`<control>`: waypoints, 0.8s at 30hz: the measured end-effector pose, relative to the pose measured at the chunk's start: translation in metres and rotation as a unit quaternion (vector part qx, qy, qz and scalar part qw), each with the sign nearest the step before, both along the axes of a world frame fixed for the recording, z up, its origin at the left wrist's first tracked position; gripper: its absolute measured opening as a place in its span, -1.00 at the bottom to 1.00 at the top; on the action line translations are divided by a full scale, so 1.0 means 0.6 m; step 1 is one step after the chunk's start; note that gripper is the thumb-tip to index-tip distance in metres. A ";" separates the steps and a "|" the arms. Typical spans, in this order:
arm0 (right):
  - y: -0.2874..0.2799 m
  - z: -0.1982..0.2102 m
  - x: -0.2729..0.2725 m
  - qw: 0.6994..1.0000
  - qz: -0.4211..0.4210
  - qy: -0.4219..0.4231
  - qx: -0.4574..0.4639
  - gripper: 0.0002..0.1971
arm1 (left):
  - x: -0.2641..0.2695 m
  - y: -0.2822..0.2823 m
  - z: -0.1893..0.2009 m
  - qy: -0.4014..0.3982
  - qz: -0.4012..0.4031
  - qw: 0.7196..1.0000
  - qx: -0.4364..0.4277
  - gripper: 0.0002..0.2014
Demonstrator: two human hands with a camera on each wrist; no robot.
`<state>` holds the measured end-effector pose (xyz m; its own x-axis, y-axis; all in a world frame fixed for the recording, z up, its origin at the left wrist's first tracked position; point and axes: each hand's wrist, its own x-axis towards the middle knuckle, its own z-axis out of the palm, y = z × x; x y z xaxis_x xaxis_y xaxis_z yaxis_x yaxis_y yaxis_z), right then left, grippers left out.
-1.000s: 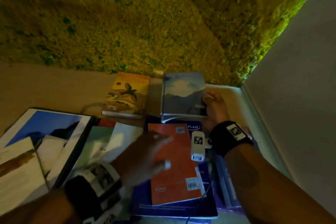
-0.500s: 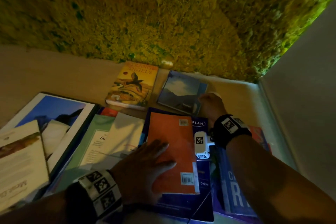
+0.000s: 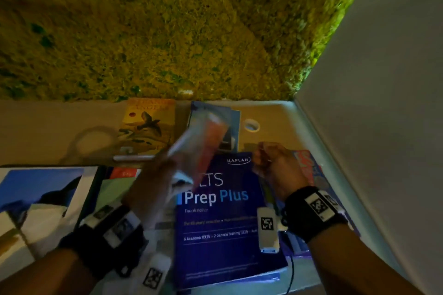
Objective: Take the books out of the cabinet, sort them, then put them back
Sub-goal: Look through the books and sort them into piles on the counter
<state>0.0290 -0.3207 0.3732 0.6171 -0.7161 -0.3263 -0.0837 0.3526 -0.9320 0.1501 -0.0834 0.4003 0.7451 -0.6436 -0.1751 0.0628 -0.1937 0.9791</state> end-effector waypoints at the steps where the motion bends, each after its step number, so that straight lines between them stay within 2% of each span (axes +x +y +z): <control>1: 0.018 -0.002 -0.003 1.000 0.008 0.017 0.015 -0.88 | 0.010 -0.003 -0.004 0.067 -0.021 0.995 -0.076 -0.60; 2: 0.041 -0.003 -0.005 0.999 0.030 0.028 0.035 -0.86 | 0.023 -0.005 -0.010 0.174 -0.022 0.971 -0.165 -0.60; 3: 0.063 -0.009 -0.004 0.996 0.057 0.038 0.057 -0.77 | 0.034 -0.009 -0.012 0.289 0.000 0.927 -0.241 -0.62; 4: 0.087 -0.011 -0.001 0.992 0.087 0.046 0.080 -0.65 | 0.045 -0.009 -0.024 0.372 0.010 0.889 -0.266 -0.60; 5: 0.107 -0.015 0.004 0.987 0.112 0.056 0.101 -0.57 | 0.048 -0.010 -0.035 0.421 0.007 0.863 -0.278 -0.57; 7: 0.138 -0.018 0.012 0.980 0.147 0.045 0.127 -0.46 | 0.042 -0.007 -0.055 0.443 -0.028 0.856 -0.265 -0.46; 9: 0.151 -0.021 0.019 0.979 0.146 -0.018 0.141 -0.43 | 0.024 -0.003 -0.067 0.410 -0.055 0.870 -0.268 -0.48; 12: 0.139 -0.028 0.026 0.977 0.115 -0.104 0.144 -0.49 | -0.006 0.007 -0.076 0.316 -0.076 0.927 -0.188 -0.42; 14: 0.115 -0.038 0.027 0.974 0.102 -0.127 0.155 -0.49 | -0.016 0.007 -0.075 0.235 -0.111 0.958 -0.121 -0.56; 15: 0.105 -0.038 0.026 0.975 0.100 -0.127 0.151 -0.49 | -0.015 0.005 -0.077 0.221 -0.117 0.963 -0.097 -0.63; 17: 0.079 -0.037 0.022 0.977 0.104 -0.130 0.136 -0.50 | -0.005 0.002 -0.078 0.251 -0.078 0.961 -0.091 -0.61; 19: 0.055 -0.028 0.016 0.977 0.105 -0.136 0.124 -0.51 | 0.010 -0.005 -0.072 0.315 0.001 0.938 -0.144 -0.65; 21: 0.033 -0.015 0.014 0.976 0.119 -0.130 0.128 -0.54 | 0.028 -0.016 -0.066 0.335 0.060 0.927 -0.157 -0.69; 23: 0.008 -0.011 0.014 0.976 0.135 -0.116 0.128 -0.58 | 0.031 -0.033 -0.054 0.282 0.029 0.952 -0.114 -0.70; 24: -0.006 -0.016 0.015 0.975 0.145 -0.106 0.128 -0.59 | 0.029 -0.043 -0.047 0.237 -0.005 0.967 -0.089 -0.77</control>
<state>0.0382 -0.3242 0.3637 0.8546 -0.4137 -0.3139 -0.0287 0.5659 -0.8240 0.1677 -0.1093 0.3721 0.6016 -0.7023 -0.3806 0.5114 -0.0274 0.8589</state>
